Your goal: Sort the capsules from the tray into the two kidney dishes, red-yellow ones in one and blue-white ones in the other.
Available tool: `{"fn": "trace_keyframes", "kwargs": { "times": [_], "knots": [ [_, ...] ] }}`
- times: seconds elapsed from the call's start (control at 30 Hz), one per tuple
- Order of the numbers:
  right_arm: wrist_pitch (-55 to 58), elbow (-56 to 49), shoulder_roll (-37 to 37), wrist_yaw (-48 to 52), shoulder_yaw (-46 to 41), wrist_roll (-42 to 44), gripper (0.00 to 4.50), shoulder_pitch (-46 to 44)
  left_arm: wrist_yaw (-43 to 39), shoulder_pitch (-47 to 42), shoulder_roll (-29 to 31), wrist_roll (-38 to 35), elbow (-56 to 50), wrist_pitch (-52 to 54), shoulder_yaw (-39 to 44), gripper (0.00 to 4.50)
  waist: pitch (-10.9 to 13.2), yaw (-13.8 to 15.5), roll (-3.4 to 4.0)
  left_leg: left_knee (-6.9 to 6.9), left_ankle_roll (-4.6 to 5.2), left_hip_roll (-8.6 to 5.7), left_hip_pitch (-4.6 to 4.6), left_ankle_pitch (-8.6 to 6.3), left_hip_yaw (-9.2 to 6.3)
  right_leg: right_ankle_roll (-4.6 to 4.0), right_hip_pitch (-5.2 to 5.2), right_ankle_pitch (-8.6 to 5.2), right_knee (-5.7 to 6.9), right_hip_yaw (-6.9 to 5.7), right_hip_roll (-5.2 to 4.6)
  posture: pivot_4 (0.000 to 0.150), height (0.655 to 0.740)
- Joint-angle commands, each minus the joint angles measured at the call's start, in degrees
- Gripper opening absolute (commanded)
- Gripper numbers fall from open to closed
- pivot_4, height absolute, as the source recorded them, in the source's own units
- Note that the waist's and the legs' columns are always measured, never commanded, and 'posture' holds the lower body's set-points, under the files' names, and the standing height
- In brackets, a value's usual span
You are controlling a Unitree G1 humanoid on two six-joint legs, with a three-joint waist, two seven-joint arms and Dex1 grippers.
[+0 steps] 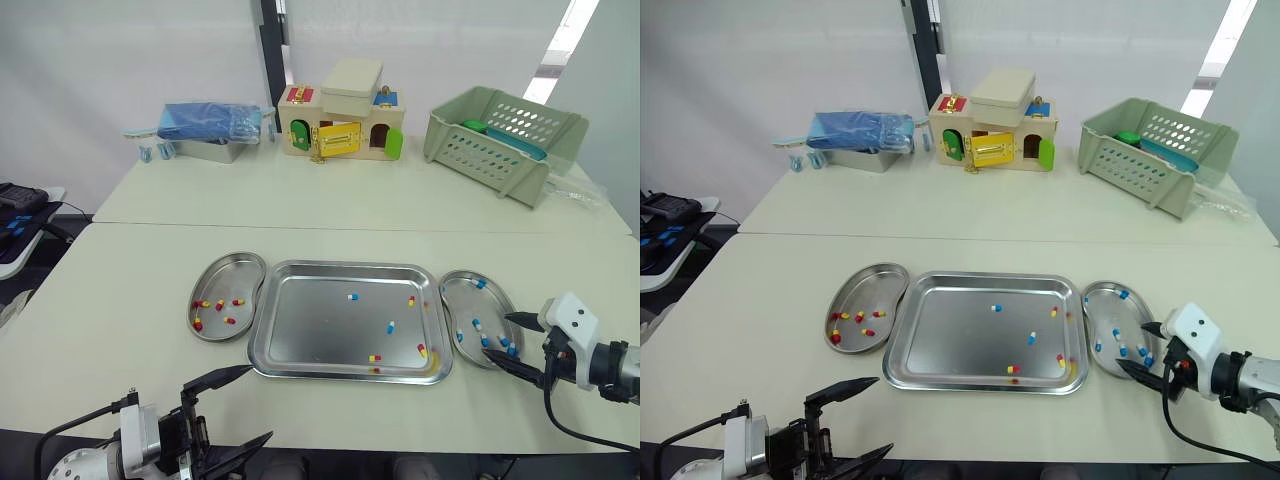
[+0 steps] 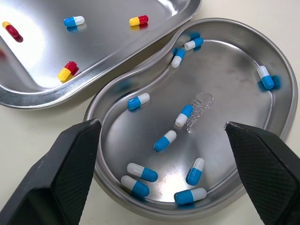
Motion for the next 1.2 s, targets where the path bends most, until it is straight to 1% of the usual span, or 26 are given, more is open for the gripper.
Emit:
{"fn": "trace_keyframes", "kwargs": {
  "times": [0.03, 0.23, 0.33, 0.4, 0.5, 0.57, 0.67, 0.7, 0.83, 0.9, 1.0, 1.1, 1.2],
  "knots": [
    [-1.06, -0.49, -1.22, 0.41, -1.7, 1.29, 4.44, -1.04, 0.06, 0.64, -0.7, 0.1, -0.63, -1.24, 1.41, 4.5, 0.0, 0.0, 0.0, 0.0, 0.0, 0.0, 0.0, 0.0, 0.0, 0.0, 0.0, 0.0, 0.0, 0.0, 0.0, 0.15, 0.74],
    [-1.48, 0.44, -1.66, 1.19, -3.09, 2.16, 4.44, -1.66, 0.99, 0.49, -1.12, 0.53, -0.62, -1.39, 1.97, 4.5, 0.0, 0.01, 0.0, 0.0, 0.0, 0.0, -0.01, 0.0, 0.0, 0.0, 0.0, 0.0, -0.01, -0.01, 0.0, 0.15, 0.74],
    [-1.7, 0.57, -1.64, 2.46, -6.11, 4.44, 4.44, -1.51, 4.6, 0.48, -0.66, 1.02, -1.6, 0.85, 3.57, 4.5, 0.0, 0.02, -0.01, 0.0, 0.0, 0.0, -0.01, 0.0, 0.0, 0.0, 0.0, 0.0, -0.01, 0.0, 0.0, 0.15, 0.74],
    [-0.81, 1.28, -2.5, 3.63, -8.85, 5.74, 4.44, -0.96, 10.5, -0.15, 0.84, 1.61, -3.3, 5.75, 6.21, 4.5, 0.01, 0.06, -0.02, 0.0, 0.0, 0.0, -0.01, 0.0, -0.01, 0.0, 0.01, 0.0, -0.01, -0.01, 0.0, 0.15, 0.74],
    [-0.71, 2.36, -2.85, 4.92, -12.18, 7.67, 4.44, -0.31, 15.61, -0.12, 3.04, 0.63, -6.15, 11.34, 10.06, 4.5, 0.02, 0.11, -0.04, 0.01, 0.0, 0.0, -0.01, 0.0, -0.02, 0.0, 0.02, 0.0, -0.02, -0.02, 0.0, 0.15, 0.74],
    [-2.16, 4.8, -3.07, 6.03, -14.31, 7.69, 4.44, 0.82, 19.81, -0.65, 5.92, 0.11, -7.26, 16.12, 14.9, 4.5, 0.02, 0.1, -0.05, 0.0, 0.0, 0.01, -0.01, 0.0, -0.02, 0.0, 0.02, 0.0, -0.02, -0.02, 0.0, 0.15, 0.74],
    [-2.41, 9.19, -4.44, 7.23, -14.97, 6.81, 4.44, 1.68, 25.6, -2.03, 10.55, -2.3, -7.66, 25.44, 21.61, 4.5, 0.02, 0.09, -0.04, 0.0, 0.0, 0.01, 0.0, 0.0, -0.02, 0.0, 0.01, 0.0, -0.01, -0.03, 0.0, 0.15, 0.74],
    [-2.18, 10.37, -4.77, 7.16, -15.01, 6.88, 4.44, 1.36, 25.84, -1.73, 12.3, -2.92, -7.54, 28.37, 23.29, 4.5, 0.02, 0.04, -0.05, 0.0, 0.0, 0.01, 0.01, 0.0, -0.01, 0.0, 0.01, 0.0, 0.0, -0.02, 0.0, 0.15, 0.74],
    [-1.3, 16.49, -6.51, 7.1, -13.65, 6.68, 4.44, -1.11, 27.66, -3.77, 17.46, 1.25, -2.23, 33.15, 28.5, 4.5, 0.06, -0.22, 0.07, -0.02, 0.0, 0.01, 0.06, 0.0, 0.1, 0.0, 0.0, 0.0, 0.02, 0.08, 0.0, 0.15, 0.74],
    [-2.57, 19.11, -6.74, 7.08, -12.43, 5.7, 4.44, -1.9, 26.88, -4.9, 19.72, 2.26, 1.05, 35.46, 29.72, 4.5, 0.07, -0.23, 0.07, -0.05, 0.0, 0.03, 0.08, 0.0, 0.1, 0.0, -0.02, 0.0, 0.03, 0.07, 0.01, 0.15, 0.74],
    [-4.6, 22.73, -6.86, 7.29, -11.51, 5.08, 4.44, -4.01, 26.13, -7.99, 21.87, 5.71, 6.59, 34.56, 30.17, 4.5, 0.08, -0.16, 0.08, -0.06, 0.0, 0.03, 0.07, 0.0, 0.12, -0.02, -0.02, -0.01, 0.0, 0.07, 0.01, 0.15, 0.74],
    [-6.94, 25.98, -7.12, 7.89, -10.42, 4.44, 4.44, -5.85, 25.49, -10.21, 22.81, 6.56, 9.69, 35.5, 30.88, 4.5, 0.1, -0.15, 0.1, -0.06, 0.0, 0.03, 0.06, 0.0, 0.13, -0.02, -0.04, -0.01, 0.01, 0.08, 0.01, 0.15, 0.74],
    [-8.37, 27.03, -6.91, 7.69, -8.88, 3.28, 4.44, -7.28, 23.59, -12.75, 24.61, 8.93, 16.08, 34.51, 30.34, 4.5, 0.11, -0.21, 0.12, -0.07, -0.01, 0.05, 0.06, 0.0, 0.13, -0.02, -0.05, -0.01, 0.01, 0.07, 0.01, 0.15, 0.74]
  ]
}}
